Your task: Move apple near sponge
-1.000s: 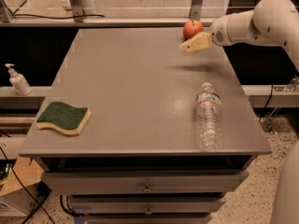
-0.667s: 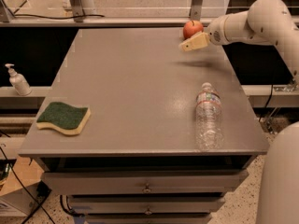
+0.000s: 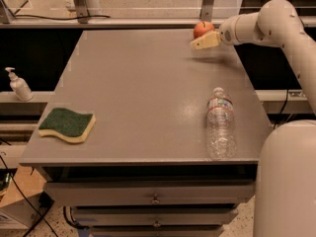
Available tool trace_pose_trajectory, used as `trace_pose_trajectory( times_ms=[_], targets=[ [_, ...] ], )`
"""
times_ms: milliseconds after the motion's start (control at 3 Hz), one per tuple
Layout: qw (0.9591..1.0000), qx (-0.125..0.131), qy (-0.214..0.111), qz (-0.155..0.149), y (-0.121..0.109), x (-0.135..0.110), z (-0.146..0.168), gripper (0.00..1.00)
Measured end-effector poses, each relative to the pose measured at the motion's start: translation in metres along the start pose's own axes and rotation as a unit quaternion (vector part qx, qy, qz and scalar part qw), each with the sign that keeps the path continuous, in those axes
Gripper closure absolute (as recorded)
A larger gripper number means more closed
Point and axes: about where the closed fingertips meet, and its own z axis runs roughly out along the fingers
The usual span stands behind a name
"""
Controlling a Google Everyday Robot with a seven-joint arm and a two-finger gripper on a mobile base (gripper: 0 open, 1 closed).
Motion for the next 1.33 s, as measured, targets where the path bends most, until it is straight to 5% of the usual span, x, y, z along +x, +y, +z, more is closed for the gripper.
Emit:
trace_pose_trajectory(
  times_ms=[333, 1333],
  targets=[
    [1.0, -0.001, -0.003, 0.007, -0.006, -0.001, 0.014, 0.0],
    [0.9994, -0.032, 0.006, -0.011, 0.004, -0.003, 0.037, 0.64]
  ],
)
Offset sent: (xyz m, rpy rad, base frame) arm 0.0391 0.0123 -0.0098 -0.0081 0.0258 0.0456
